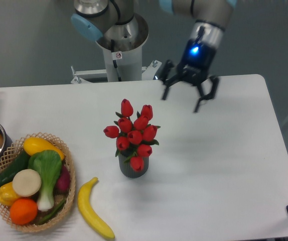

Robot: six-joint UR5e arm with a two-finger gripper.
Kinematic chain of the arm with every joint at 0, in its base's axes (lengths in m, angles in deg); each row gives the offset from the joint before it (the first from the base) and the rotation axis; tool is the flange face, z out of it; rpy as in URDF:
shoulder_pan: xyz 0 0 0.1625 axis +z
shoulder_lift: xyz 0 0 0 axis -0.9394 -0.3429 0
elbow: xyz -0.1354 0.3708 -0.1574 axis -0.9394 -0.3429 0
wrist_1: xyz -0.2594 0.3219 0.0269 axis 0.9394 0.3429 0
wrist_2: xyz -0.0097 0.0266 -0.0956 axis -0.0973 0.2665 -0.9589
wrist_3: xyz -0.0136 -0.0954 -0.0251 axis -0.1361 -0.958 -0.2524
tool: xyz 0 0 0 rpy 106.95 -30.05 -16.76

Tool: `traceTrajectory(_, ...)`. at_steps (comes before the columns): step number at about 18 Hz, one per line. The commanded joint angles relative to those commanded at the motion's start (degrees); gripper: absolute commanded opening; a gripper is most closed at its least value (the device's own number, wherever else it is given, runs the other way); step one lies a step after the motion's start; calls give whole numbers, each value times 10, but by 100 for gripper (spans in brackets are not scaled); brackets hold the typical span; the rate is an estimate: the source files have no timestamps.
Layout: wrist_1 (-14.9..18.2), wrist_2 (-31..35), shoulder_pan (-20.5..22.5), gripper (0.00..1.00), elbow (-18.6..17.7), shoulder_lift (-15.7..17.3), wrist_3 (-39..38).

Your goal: Insert the flowers into the vase

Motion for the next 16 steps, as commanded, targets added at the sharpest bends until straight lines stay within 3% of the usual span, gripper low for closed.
traceTrajectory(5, 2, 39, 41, 100, 54, -5, 34)
traceTrajectory(8, 13, 114, 48, 100, 66, 2, 41)
traceTrajectory(11, 68, 205, 48, 100, 84, 11, 113)
traceTrajectory(16, 186, 244, 68, 100, 137, 10, 239)
